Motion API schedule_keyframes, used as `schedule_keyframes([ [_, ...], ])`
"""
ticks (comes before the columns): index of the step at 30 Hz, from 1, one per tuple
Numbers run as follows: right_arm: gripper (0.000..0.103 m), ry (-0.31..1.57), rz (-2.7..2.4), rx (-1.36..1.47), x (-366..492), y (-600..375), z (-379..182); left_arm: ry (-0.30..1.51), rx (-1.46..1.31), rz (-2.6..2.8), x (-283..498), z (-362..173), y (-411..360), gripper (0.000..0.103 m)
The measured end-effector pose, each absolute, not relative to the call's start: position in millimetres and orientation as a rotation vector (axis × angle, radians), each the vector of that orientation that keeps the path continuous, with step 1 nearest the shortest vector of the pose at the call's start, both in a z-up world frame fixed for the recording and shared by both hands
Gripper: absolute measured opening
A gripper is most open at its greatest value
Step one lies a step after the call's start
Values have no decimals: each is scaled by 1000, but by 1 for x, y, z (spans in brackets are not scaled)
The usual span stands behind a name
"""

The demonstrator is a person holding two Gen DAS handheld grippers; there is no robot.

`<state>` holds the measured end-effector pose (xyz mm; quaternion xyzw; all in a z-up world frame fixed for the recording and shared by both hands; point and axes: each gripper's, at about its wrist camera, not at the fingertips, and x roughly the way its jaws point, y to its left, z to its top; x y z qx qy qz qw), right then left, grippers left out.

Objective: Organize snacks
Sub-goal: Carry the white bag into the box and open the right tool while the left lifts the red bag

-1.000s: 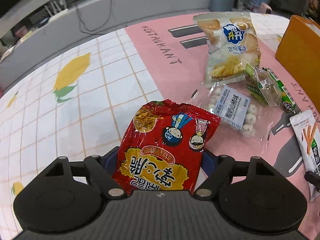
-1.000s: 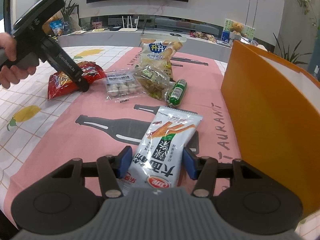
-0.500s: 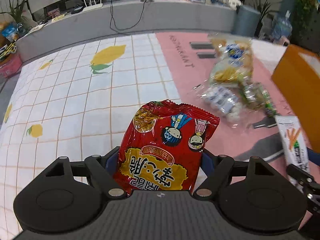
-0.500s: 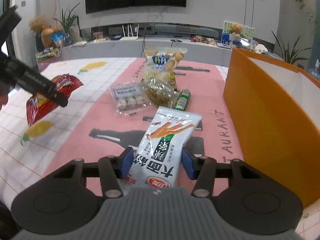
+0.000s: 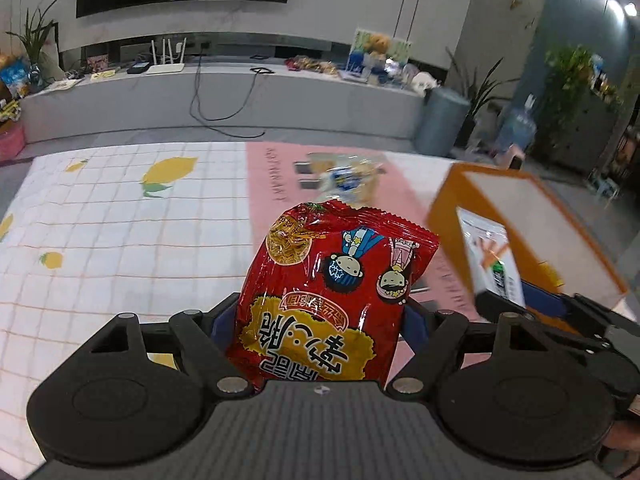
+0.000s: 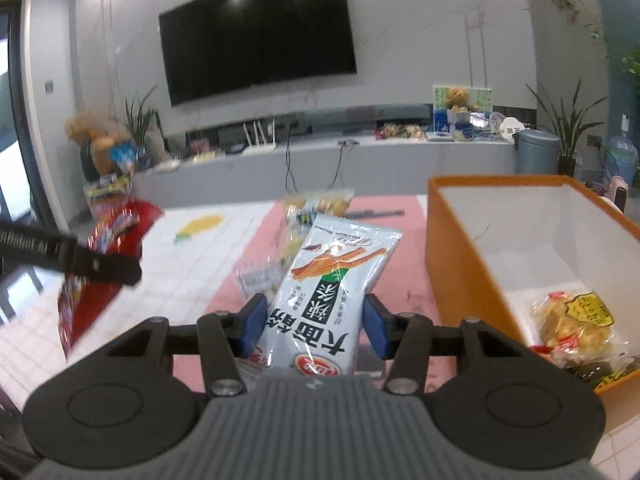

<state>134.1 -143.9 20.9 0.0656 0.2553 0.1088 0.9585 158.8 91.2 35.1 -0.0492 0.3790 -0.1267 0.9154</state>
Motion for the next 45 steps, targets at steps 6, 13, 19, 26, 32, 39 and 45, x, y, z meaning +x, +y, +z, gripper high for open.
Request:
schedule_keyframes([
  [6,51,426,221,242,121,-185,51,772,-157,-316,160,44,67,92],
  [13,51,344,181,250,118,-247,75,765,-159,-394,165,40,39,92],
  [19,51,422,88,260,133,-293,60,786,-178,-467,175,35,16,92],
  [26,51,556,44,278,163,-312,40,799,-207,-548,181,22,5,92],
  [32,51,635,65,213,177,-297,29,802,-231,-535,179,19,11,92],
  [39,51,665,100,196,182,-282,25,813,-258,-531,181,15,15,92],
  [45,51,696,89,147,186,-269,19,803,-266,-530,178,17,13,92],
])
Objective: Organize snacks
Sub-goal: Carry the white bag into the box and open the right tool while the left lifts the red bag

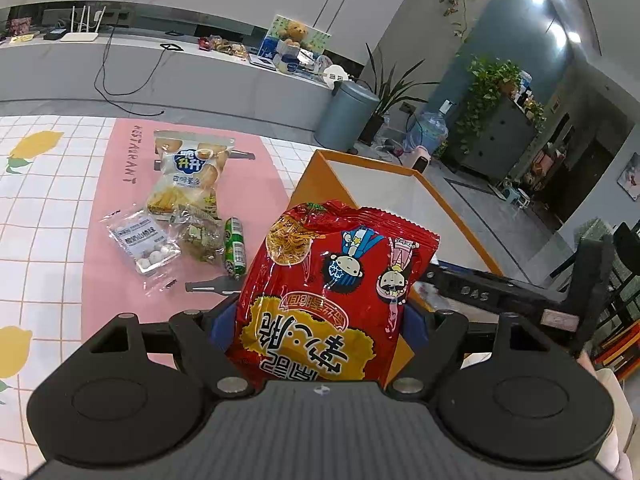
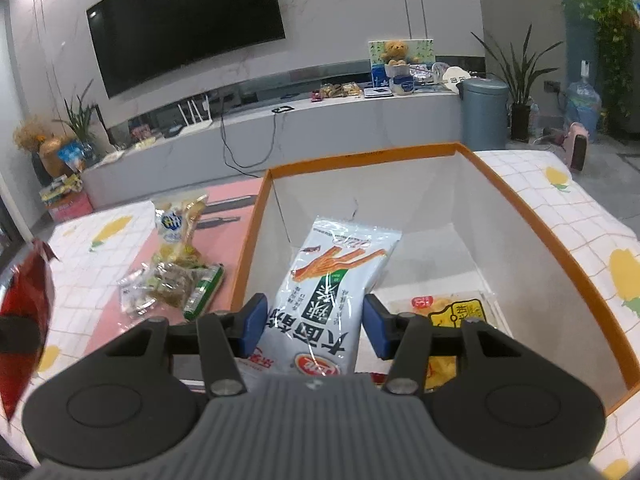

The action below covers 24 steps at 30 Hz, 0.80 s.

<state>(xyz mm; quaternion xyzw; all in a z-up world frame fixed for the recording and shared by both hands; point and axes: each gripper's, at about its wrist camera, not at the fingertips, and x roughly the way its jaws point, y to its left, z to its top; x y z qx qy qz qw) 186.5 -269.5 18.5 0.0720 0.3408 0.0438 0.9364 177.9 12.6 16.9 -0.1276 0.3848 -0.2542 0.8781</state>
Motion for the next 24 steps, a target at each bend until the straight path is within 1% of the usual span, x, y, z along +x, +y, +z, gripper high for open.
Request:
schedule_keyframes([
  [4,51,713,85,114,191,-267,16,801,-251,-539,176,16,5,92],
  [7,52,717,86,18,197,-265,15,797,-239,-551,175,15,-1,92],
  [10,52,726,82,-6,204,-271,17,783,-233,-563,172,16,-3,92],
  [14,52,712,141,-105,211,-273,21,766,-217,-563,170,16,-4,92],
  [20,52,785,190,-149,226,-274,12,781,-214,-550,173,11,-5,92],
  [24,53,770,205,-147,223,-271,12,799,-215,-548,176,7,-8,92],
])
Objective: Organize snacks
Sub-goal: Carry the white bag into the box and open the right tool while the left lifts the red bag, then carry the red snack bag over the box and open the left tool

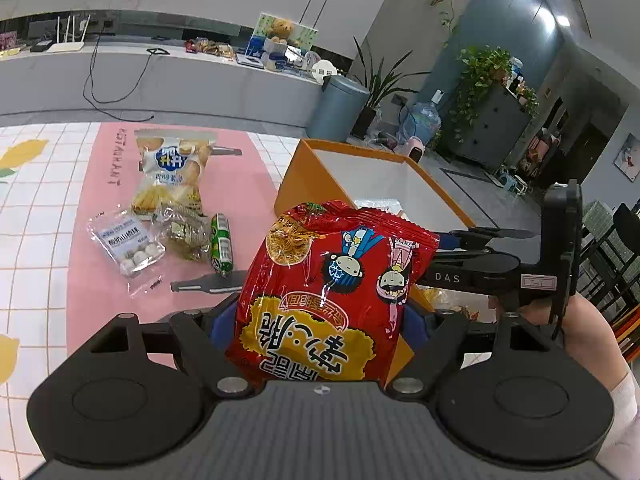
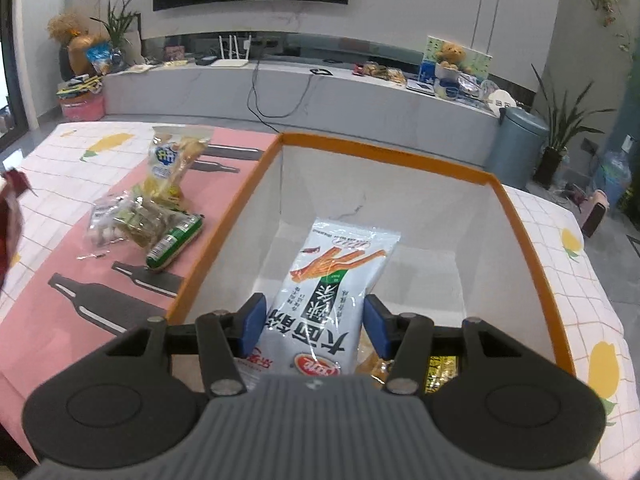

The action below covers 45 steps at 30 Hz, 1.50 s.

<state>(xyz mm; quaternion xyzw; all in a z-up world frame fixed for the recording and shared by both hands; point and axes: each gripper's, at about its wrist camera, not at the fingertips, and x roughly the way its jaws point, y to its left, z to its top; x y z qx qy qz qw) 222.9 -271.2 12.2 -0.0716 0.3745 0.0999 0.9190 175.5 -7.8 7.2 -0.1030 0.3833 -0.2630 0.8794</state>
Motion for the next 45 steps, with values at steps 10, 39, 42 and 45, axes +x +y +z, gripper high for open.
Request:
schedule_keyframes([
  [10,90,692,145,-9,211,-287,28,797,-187,-564,170,7,-18,92],
  [39,95,474,-138,194,143,-363,77,802,-91,-578,184,39,-140,92],
  [42,96,465,-123,198,143,-369,78,818,-91,-549,198,34,-148,92],
  [45,96,470,-145,191,145,-374,76,817,-88,-536,213,28,-153,92],
])
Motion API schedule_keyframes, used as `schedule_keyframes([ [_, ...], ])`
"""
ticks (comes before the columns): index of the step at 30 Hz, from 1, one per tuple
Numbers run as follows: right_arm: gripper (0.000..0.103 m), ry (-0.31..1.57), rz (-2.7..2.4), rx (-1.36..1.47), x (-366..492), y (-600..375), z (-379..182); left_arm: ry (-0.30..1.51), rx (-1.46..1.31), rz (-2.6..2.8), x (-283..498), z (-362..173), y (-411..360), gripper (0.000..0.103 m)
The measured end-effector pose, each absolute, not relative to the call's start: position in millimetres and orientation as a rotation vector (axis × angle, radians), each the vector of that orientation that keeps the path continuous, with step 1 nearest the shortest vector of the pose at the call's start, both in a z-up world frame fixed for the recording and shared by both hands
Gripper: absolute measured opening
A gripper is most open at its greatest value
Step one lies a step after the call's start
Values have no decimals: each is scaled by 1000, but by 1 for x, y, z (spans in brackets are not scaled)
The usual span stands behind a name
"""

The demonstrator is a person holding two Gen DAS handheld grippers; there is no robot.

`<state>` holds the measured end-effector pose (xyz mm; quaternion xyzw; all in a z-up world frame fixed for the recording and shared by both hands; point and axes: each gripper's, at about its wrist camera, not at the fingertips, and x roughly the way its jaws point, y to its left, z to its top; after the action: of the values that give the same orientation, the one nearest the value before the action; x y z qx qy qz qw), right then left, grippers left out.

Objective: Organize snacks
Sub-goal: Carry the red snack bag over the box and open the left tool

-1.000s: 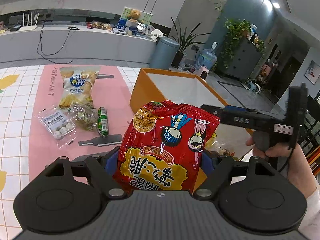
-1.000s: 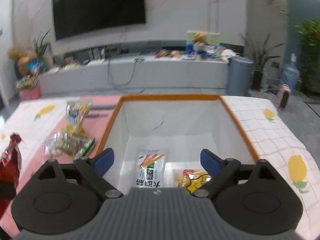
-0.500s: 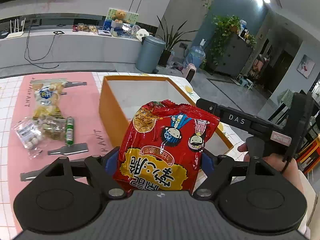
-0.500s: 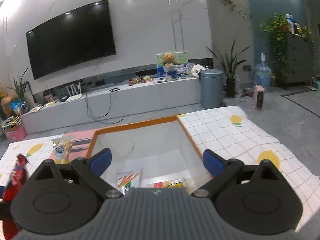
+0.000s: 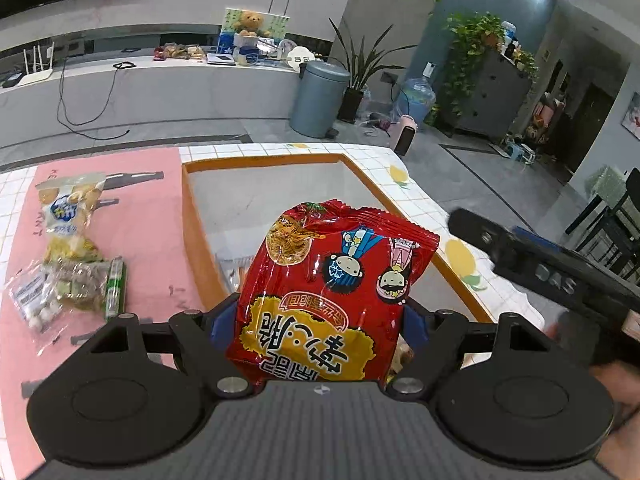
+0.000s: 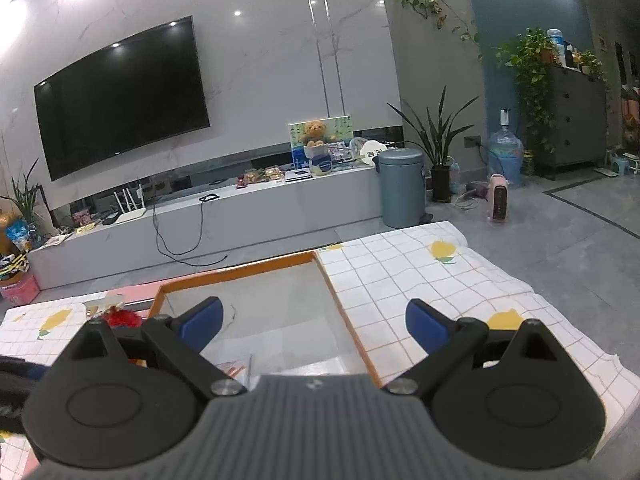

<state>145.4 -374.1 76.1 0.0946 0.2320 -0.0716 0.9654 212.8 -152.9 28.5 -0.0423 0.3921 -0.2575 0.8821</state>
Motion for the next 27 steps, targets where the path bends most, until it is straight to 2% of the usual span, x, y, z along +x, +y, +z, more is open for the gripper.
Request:
schedule_keyframes([
  [11,96,500,-260,247,147,-394,69,851,-109,-465,270,5,-182,92],
  [27,96,495,-287,282,143,-394,71,889,-102,-345,299,-23,-223,92],
])
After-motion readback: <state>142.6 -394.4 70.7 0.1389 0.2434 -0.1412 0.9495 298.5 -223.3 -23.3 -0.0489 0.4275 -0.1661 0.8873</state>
